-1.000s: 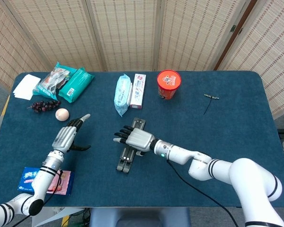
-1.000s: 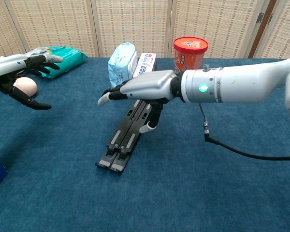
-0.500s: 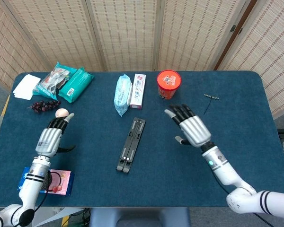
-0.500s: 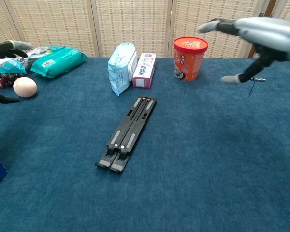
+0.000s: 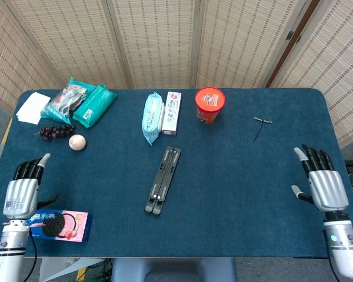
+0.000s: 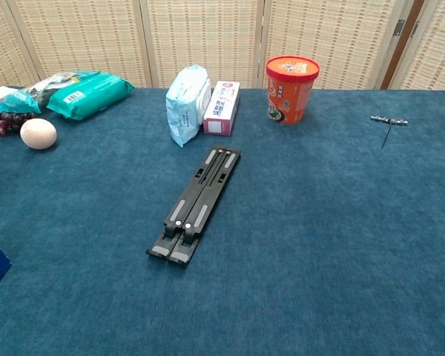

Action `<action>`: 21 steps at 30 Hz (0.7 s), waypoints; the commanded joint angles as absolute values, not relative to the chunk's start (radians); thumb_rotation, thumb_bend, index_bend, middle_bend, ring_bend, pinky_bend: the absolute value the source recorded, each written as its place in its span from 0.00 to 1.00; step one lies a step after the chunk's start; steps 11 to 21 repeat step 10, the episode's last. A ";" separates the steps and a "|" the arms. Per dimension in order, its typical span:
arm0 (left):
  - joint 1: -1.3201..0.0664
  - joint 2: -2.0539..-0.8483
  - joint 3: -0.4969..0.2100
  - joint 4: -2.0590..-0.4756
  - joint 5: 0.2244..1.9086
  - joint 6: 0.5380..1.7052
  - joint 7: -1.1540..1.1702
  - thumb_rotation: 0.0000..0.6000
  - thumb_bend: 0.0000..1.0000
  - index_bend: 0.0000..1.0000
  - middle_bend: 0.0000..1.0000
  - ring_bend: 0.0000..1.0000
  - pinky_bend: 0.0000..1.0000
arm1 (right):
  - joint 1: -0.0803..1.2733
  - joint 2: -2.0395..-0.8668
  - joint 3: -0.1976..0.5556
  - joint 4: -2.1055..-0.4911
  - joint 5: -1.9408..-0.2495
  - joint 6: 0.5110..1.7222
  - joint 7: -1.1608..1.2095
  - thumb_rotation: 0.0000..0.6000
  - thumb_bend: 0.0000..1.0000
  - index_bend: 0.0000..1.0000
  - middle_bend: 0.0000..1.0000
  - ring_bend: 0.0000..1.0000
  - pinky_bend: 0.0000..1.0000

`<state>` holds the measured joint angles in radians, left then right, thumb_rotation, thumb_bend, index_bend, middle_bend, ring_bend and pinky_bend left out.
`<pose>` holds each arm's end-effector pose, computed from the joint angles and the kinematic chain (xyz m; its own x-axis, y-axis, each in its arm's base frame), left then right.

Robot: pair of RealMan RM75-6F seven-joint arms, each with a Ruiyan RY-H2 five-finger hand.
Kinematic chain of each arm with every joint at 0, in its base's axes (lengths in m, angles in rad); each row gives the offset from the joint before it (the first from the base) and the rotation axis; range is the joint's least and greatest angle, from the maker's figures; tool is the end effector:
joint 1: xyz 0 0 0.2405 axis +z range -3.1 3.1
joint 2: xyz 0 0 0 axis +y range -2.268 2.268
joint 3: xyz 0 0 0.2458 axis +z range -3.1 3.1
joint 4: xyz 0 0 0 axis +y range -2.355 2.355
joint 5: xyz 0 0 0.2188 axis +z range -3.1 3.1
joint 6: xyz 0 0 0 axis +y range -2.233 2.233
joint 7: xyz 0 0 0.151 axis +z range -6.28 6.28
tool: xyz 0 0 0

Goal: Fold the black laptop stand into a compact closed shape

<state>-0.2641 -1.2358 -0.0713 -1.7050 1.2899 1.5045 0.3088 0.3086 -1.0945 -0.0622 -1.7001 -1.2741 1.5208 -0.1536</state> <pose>-0.2622 0.2376 0.1157 0.4647 -0.0482 0.8842 0.8855 0.0265 -0.4639 -0.2853 -0.2270 0.1478 0.4813 -0.0079 0.8765 -0.8764 0.0137 0.4813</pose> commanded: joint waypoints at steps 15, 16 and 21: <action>-0.179 -1.204 -0.040 -1.767 1.336 1.583 0.354 1.00 0.14 0.07 0.15 0.12 0.11 | 0.181 -1.081 -0.074 -1.723 -1.337 1.579 -0.141 1.00 0.15 0.00 0.00 0.00 0.00; -0.179 -1.204 -0.040 -1.767 1.336 1.583 0.354 1.00 0.14 0.07 0.15 0.12 0.11 | 0.181 -1.081 -0.074 -1.723 -1.337 1.579 -0.141 1.00 0.15 0.00 0.00 0.00 0.00; -0.179 -1.204 -0.040 -1.767 1.336 1.583 0.354 1.00 0.14 0.07 0.15 0.12 0.11 | 0.181 -1.081 -0.074 -1.723 -1.337 1.579 -0.141 1.00 0.15 0.00 0.00 0.00 0.00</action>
